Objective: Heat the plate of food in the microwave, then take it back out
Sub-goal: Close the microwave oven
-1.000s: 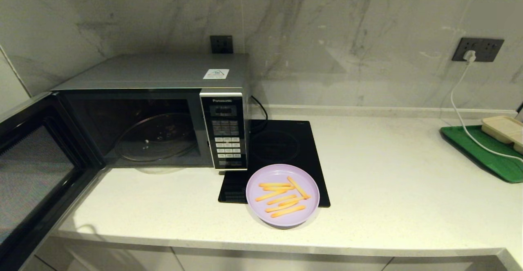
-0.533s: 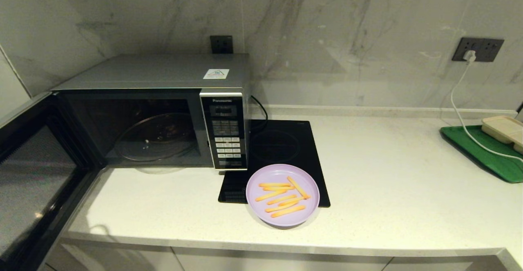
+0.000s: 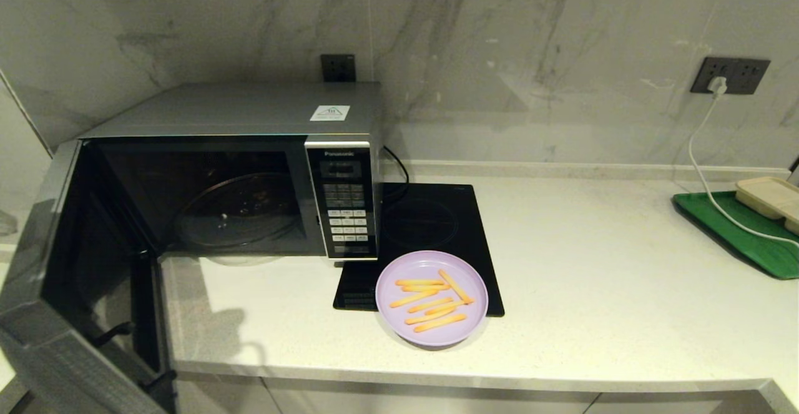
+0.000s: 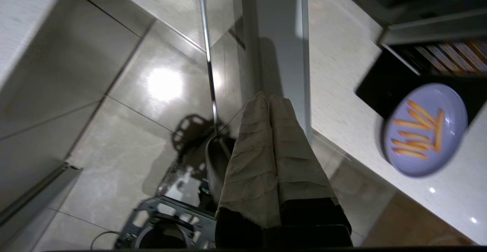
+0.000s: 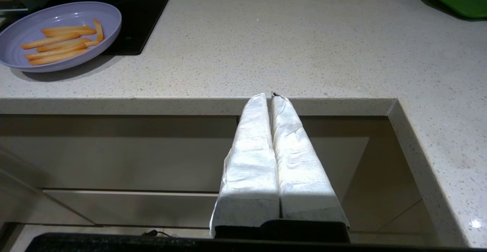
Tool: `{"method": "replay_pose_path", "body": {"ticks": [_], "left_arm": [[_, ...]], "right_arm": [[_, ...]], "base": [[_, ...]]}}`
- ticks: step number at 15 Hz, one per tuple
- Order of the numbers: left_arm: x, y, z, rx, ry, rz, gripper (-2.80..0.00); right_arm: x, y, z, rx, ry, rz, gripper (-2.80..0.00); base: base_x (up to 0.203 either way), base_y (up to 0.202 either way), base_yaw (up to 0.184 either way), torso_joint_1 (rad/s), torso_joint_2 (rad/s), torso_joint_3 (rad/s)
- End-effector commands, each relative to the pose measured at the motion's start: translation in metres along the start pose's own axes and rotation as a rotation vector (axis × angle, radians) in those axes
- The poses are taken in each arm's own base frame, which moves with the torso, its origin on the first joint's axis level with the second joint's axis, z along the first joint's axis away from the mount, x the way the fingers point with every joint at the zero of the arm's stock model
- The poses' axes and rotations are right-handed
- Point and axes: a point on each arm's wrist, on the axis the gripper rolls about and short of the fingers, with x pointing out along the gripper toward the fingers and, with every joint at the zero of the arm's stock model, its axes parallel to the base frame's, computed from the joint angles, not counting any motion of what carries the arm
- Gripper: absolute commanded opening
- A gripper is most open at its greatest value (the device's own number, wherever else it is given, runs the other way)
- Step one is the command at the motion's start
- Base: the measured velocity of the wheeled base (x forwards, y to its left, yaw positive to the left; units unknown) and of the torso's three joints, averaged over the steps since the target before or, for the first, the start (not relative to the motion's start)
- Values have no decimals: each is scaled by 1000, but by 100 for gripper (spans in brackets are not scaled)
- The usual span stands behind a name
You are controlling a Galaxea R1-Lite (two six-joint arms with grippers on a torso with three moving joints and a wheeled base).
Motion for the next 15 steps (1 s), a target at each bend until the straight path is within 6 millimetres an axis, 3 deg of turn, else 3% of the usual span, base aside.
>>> {"method": "replay_pose_path", "body": {"ticks": [1,5,9,12,15], "left_arm": [[-12,-19,-18,-6,11,-42,-280],[-32,-12,-34,22,-28,-62,-280],[-38,-27,-60,174,43,-164,-280],[-19,-48,-84,298,147,-222,-280],[24,-86,-96,374,-27,-243,-280]], "right_arm": [[0,0,0,0,4,0,-280],[0,0,0,0,3,-1,-280],[0,0,0,0,2,1,-280],[0,0,0,0,4,-1,-280],[0,0,0,0,3,-1,-280]], "base": [[0,0,0,0,0,0],[0,0,0,0,0,0],[0,0,0,0,0,0],[0,0,0,0,0,0],[0,0,0,0,0,0]]}}
